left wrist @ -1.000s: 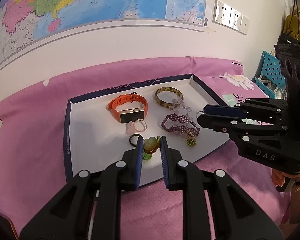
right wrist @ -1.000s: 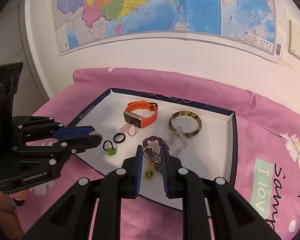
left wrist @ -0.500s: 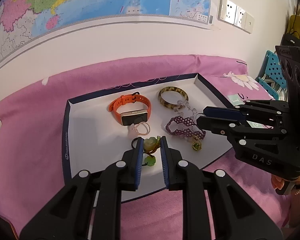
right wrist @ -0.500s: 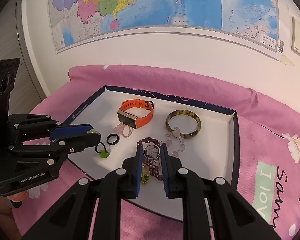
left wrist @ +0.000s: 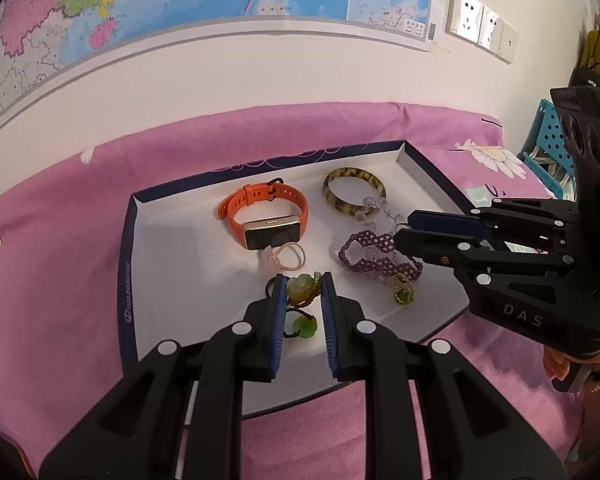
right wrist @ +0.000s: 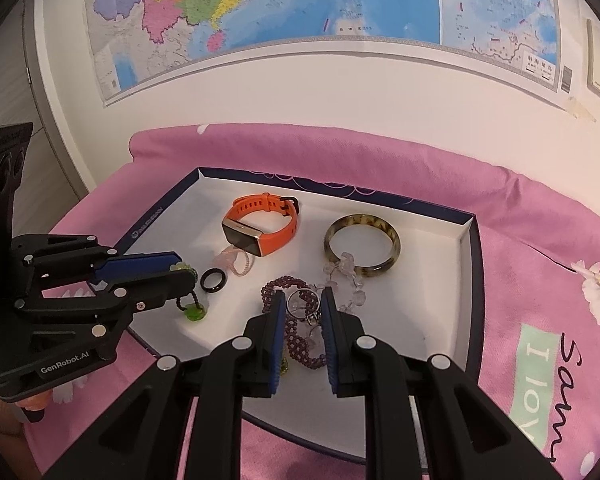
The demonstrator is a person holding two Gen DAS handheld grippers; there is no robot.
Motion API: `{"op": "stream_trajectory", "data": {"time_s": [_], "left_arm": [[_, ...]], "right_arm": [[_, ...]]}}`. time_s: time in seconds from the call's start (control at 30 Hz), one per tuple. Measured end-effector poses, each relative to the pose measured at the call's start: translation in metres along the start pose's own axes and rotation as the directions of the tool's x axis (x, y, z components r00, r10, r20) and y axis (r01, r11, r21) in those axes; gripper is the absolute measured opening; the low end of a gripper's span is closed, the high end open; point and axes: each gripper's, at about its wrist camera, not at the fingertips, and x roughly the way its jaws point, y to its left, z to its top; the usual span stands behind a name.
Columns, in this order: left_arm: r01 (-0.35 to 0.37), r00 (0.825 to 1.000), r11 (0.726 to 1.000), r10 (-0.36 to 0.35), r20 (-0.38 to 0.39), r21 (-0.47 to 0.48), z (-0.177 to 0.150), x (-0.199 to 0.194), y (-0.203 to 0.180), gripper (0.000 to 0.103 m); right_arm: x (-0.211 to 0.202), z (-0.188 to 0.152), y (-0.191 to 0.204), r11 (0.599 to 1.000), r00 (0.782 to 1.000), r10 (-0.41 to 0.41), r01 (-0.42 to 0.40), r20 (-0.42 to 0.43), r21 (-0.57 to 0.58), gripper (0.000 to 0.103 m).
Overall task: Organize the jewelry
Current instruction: 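Lower the charm into the box and open the left tool while the right tool releases the ring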
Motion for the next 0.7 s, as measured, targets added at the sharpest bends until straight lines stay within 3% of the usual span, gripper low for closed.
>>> {"op": "stream_trajectory", "data": {"time_s": [0.7], "left_arm": [[-0.019,0.999,1.0,0.019,-0.04,-0.015,0.003,0.019,0.001,0.018]], "right_arm": [[0.009,0.0,-0.002,1.0,1.0,-0.003,0.003,-0.027,0.012,0.016]]}}
